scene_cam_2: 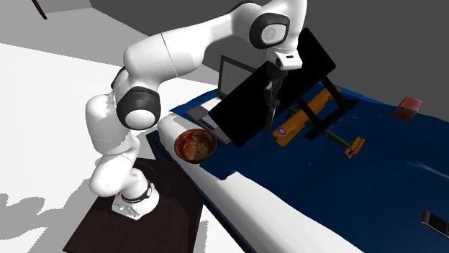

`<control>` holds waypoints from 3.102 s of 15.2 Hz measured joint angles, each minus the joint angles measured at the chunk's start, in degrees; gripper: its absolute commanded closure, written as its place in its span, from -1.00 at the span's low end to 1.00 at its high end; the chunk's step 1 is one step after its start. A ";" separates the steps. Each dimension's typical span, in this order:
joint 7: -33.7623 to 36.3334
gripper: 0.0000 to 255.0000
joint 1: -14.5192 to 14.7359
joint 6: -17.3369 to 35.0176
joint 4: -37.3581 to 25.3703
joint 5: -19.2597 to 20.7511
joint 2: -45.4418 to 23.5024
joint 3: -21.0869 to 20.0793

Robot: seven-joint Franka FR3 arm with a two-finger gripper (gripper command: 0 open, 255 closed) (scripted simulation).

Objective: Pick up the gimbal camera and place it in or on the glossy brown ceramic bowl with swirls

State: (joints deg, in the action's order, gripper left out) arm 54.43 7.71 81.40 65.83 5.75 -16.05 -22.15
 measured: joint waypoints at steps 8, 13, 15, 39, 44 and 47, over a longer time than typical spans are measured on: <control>-0.90 1.00 -1.69 -2.60 3.55 -2.41 6.49 -0.05; -3.69 1.00 -4.29 -2.09 15.52 -7.10 18.91 1.33; -4.53 1.00 -4.65 -2.40 19.90 -8.77 23.82 2.00; -11.32 1.00 -3.24 -5.19 49.15 -14.88 56.21 9.02; -11.65 1.00 -3.02 -1.72 54.35 -15.21 57.94 8.79; -11.92 1.00 -2.87 0.33 57.57 -15.41 59.10 8.72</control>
State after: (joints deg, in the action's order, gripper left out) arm 42.51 4.84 81.73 123.40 -9.65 43.05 -13.43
